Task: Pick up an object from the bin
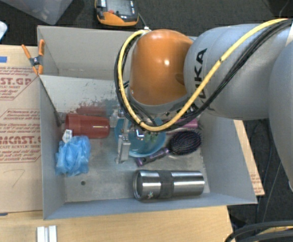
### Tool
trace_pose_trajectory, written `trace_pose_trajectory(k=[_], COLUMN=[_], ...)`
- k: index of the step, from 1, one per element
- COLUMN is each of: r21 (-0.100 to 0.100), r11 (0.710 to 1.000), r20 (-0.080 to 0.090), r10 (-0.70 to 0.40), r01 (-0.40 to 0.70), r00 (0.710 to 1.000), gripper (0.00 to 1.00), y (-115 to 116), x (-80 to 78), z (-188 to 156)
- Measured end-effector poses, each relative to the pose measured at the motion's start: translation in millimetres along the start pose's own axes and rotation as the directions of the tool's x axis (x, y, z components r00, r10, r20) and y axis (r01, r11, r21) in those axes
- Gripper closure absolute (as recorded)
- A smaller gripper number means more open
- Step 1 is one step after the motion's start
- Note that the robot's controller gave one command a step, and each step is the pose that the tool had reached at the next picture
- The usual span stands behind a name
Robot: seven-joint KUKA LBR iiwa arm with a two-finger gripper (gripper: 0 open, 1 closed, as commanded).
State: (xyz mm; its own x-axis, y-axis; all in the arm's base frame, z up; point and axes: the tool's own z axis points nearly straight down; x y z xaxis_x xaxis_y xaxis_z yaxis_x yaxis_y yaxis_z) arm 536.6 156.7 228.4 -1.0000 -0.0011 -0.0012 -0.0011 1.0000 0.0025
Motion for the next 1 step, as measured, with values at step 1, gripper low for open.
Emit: trace_pose_trajectory(k=[1], r21=[0.0], r11=[1.0], r20=[0.0], r10=[0.0], r01=[0.0], r00=[1.0], gripper=[0.0], y=[0.0], x=[0.0], z=[0.0])
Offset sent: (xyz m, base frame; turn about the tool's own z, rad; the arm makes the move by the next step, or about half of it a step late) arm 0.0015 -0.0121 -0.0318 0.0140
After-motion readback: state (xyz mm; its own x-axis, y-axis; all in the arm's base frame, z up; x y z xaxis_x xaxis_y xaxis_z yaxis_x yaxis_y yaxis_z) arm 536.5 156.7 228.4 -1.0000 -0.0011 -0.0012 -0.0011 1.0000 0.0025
